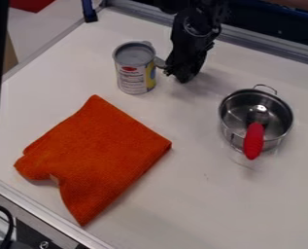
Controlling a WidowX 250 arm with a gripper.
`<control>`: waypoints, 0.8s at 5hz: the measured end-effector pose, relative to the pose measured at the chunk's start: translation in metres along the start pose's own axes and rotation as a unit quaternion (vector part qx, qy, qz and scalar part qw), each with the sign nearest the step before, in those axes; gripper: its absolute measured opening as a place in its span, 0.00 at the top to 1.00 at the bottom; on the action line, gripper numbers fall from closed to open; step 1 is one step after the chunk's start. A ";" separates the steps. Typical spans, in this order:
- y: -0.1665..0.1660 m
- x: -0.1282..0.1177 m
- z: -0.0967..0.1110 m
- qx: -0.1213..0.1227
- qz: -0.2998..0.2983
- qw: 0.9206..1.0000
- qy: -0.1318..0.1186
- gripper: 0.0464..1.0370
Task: Move the silver knife from the top left of the table to the top of the pot
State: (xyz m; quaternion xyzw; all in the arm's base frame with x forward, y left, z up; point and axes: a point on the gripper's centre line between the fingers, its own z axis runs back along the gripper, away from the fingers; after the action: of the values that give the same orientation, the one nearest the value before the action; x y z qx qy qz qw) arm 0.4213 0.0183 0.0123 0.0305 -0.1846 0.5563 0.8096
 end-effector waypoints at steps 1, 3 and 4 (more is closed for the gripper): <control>-0.001 -0.006 0.007 -0.015 -0.029 0.999 -0.014 0.70; -0.004 -0.012 0.040 -0.031 -0.049 0.998 0.025 0.70; 0.002 -0.024 0.064 -0.047 -0.073 0.995 0.055 0.70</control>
State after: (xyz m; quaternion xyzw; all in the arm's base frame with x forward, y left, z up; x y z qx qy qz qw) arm 0.3956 -0.0186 0.0635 -0.0248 -0.1623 0.4878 0.8574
